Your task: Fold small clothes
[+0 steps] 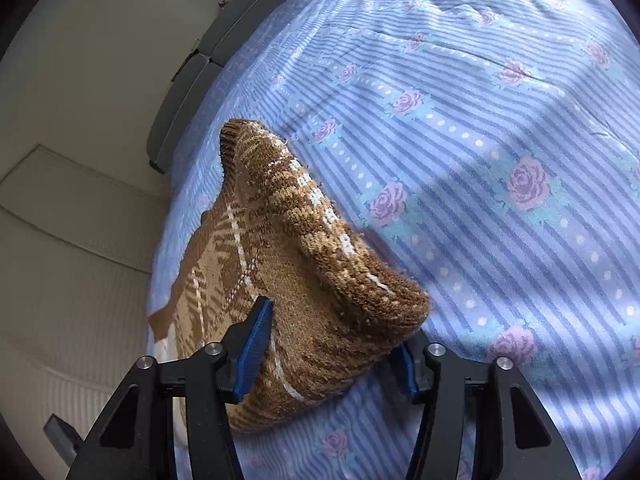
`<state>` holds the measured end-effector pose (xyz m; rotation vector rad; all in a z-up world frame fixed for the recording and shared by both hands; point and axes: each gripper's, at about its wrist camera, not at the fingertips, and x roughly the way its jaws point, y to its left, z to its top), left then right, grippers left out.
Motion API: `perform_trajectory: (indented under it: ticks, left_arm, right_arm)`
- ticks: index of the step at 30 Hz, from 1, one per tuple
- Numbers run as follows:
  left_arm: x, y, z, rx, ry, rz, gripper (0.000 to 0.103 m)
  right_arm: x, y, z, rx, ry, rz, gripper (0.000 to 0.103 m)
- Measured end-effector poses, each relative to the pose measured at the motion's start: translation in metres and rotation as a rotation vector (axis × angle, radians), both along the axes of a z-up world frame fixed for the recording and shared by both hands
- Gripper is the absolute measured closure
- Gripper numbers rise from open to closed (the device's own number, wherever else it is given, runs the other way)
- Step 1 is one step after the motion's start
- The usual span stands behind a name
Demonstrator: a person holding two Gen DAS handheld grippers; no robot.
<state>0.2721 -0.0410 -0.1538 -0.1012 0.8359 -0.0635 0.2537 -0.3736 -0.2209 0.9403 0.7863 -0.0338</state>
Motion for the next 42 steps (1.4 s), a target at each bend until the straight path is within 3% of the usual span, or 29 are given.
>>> perform_trajectory:
  ticks: [2,8,15,20,24,30,35,38,42]
  left_arm:
    - [-0.002,0.003,0.002,0.004,-0.001,-0.002,0.045]
    - [-0.012,0.031,0.016,0.003,-0.016,0.029,0.045]
    - [-0.027,0.09,0.035,0.003,-0.049,0.105,0.045]
    - [-0.042,0.145,0.043,-0.003,-0.061,0.189,0.045]
    - [-0.057,0.191,0.043,-0.005,-0.066,0.26,0.045]
    - [-0.074,0.241,0.031,-0.028,-0.048,0.327,0.045]
    - [-0.079,0.256,0.018,-0.052,-0.031,0.326,0.045]
    - [-0.077,0.254,0.012,-0.063,-0.026,0.302,0.045]
    - [-0.067,0.242,0.012,-0.09,-0.025,0.238,0.045]
  right_arm:
    - [-0.004,0.001,0.006,-0.016,-0.02,-0.012,0.064]
    - [-0.008,0.019,0.039,-0.168,-0.06,-0.035,0.073]
    - [0.01,0.103,0.117,-0.57,-0.187,0.038,0.08]
    - [0.025,0.198,0.146,-0.845,-0.284,0.172,0.082]
    - [0.024,0.28,0.14,-1.034,-0.345,0.327,0.083]
    - [0.008,0.37,0.093,-1.247,-0.341,0.58,0.083]
    - [-0.01,0.387,0.048,-1.324,-0.267,0.695,0.083]
    - [-0.011,0.387,0.046,-1.349,-0.274,0.709,0.083]
    - [-0.013,0.377,0.053,-1.29,-0.278,0.705,0.081]
